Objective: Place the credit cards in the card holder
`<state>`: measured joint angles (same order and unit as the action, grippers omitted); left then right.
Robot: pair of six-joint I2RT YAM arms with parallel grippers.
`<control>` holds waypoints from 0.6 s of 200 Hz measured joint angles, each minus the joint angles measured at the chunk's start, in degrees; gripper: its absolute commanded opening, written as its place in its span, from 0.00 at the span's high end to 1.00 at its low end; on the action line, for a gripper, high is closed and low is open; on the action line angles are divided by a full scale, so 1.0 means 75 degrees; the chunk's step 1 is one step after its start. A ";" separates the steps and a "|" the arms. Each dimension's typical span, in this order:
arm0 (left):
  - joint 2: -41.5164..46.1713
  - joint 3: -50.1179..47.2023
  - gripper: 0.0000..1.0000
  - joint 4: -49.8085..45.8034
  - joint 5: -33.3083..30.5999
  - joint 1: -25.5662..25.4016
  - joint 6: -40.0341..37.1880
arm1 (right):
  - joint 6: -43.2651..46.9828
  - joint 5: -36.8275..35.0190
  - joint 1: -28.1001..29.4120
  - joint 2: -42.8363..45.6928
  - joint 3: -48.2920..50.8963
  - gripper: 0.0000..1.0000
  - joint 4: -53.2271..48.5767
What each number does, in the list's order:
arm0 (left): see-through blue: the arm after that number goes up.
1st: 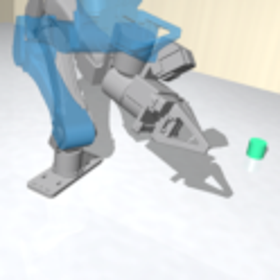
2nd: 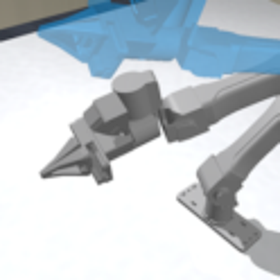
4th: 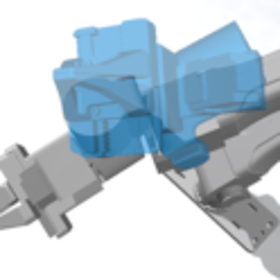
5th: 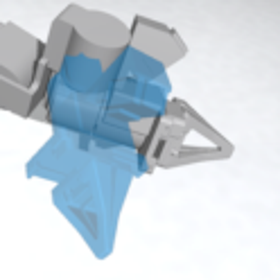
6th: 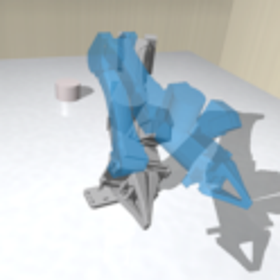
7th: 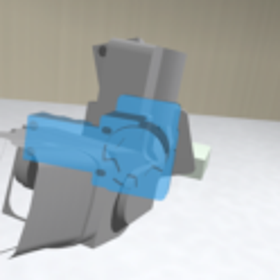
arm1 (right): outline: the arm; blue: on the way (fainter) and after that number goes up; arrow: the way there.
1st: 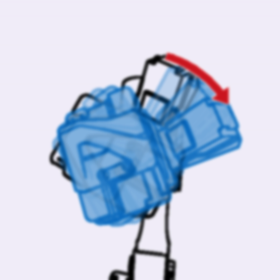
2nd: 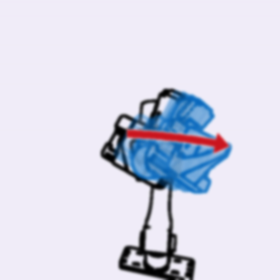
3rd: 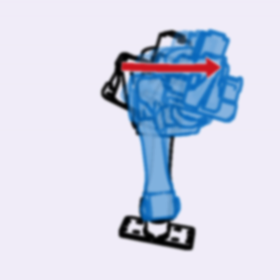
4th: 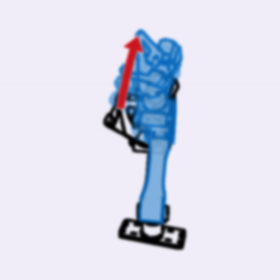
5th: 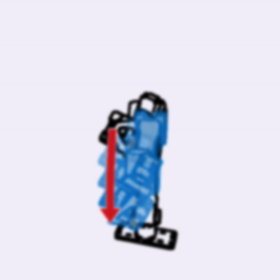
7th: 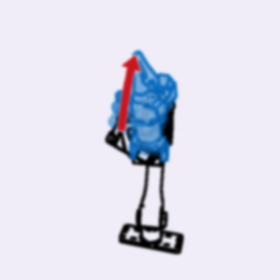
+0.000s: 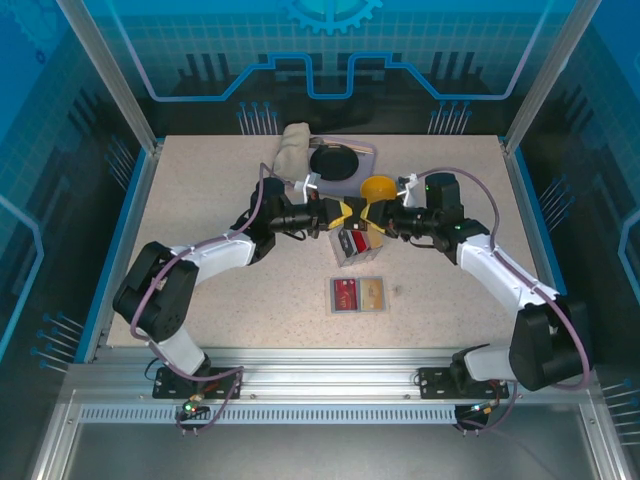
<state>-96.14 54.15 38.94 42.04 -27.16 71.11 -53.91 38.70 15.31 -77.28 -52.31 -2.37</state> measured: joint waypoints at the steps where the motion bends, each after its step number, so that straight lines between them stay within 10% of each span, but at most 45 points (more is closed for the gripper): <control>1: -0.0003 0.0000 0.99 0.0003 0.0003 0.0000 0.0000 | -0.0003 0.0006 0.0000 -0.0003 0.0000 0.78 0.0015; 30: -0.0105 0.0000 0.95 0.0050 0.0064 0.0020 0.0131 | -0.0017 0.0283 -0.0044 -0.0146 -0.0006 0.94 0.0256; 67: -0.0105 -0.0006 0.64 -0.0513 0.0044 0.0012 -0.0143 | 0.0402 0.0277 -0.0067 -0.0131 -0.0125 0.99 -0.0143; 120: 0.0621 -0.0166 0.45 -0.4036 -0.1052 -0.0082 -0.1967 | 0.2057 -0.1950 0.0245 0.0708 0.0041 0.98 -0.2734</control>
<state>-91.48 52.90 8.67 34.15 -27.77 56.36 -38.48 24.08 17.15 -71.96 -52.01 -22.87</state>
